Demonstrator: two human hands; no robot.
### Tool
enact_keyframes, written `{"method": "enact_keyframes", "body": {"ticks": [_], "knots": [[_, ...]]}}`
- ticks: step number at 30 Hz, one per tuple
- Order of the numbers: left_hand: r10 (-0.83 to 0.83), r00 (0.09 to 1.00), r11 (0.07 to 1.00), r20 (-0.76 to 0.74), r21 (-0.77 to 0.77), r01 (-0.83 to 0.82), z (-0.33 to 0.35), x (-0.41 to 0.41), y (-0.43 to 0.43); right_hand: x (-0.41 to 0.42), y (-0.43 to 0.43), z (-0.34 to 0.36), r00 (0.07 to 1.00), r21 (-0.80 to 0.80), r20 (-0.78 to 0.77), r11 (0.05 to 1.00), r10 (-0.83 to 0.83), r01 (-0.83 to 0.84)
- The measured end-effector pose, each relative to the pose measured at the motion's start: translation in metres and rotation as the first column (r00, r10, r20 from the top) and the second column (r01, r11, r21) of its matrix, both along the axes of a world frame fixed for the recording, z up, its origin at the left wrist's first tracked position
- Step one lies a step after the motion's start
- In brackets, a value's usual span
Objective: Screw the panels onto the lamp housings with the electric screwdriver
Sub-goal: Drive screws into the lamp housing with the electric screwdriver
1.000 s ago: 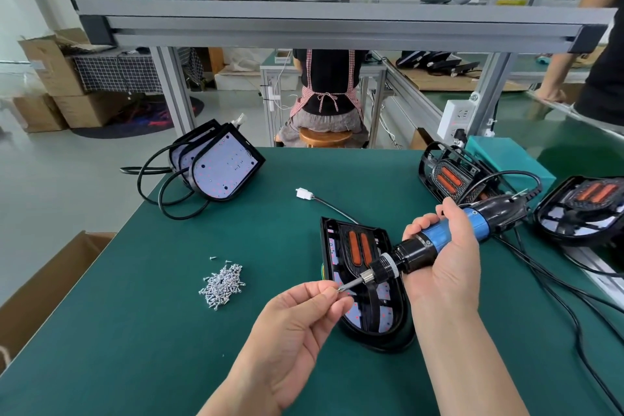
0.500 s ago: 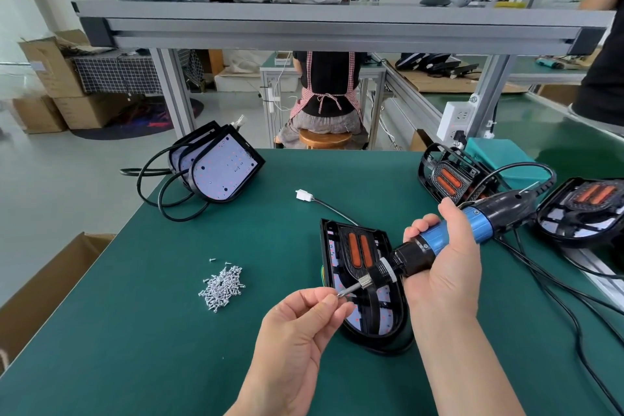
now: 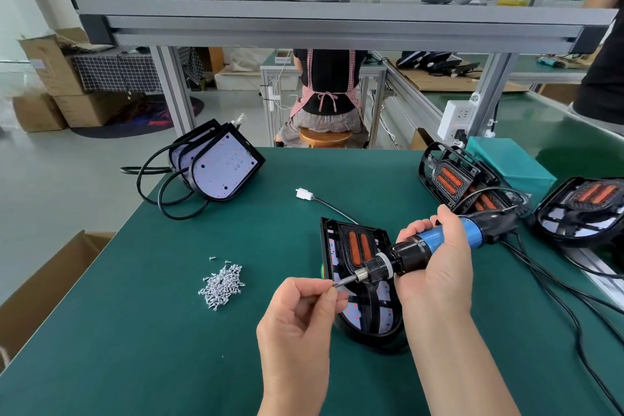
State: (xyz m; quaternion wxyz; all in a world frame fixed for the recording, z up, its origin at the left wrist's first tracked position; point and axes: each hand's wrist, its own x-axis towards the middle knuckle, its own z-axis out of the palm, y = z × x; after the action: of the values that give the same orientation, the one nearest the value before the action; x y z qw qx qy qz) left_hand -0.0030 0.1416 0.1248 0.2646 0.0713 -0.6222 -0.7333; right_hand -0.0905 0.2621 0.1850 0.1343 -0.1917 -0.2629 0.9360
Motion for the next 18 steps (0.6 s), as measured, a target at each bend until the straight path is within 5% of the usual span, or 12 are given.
{"method": "enact_keyframes", "body": {"ticks": [5, 12, 18], "knots": [[0.021, 0.996, 0.977, -0.09, -0.21, -0.039, -0.003, 0.0, -0.005, -0.001, 0.001, -0.002, 1.0, -0.041, 0.0, 0.999, 0.018, -0.018], [-0.076, 0.996, 0.997, -0.041, -0.02, 0.075, -0.005, -0.004, -0.005, -0.006, 0.005, -0.003, 1.0, -0.021, -0.018, 1.0, -0.01, 0.009], [0.007, 0.999, 0.992, 0.052, -0.126, 0.0, -0.007, -0.013, -0.026, -0.014, 0.016, 0.002, 0.996, 0.069, -0.084, 0.997, -0.032, 0.038]]}}
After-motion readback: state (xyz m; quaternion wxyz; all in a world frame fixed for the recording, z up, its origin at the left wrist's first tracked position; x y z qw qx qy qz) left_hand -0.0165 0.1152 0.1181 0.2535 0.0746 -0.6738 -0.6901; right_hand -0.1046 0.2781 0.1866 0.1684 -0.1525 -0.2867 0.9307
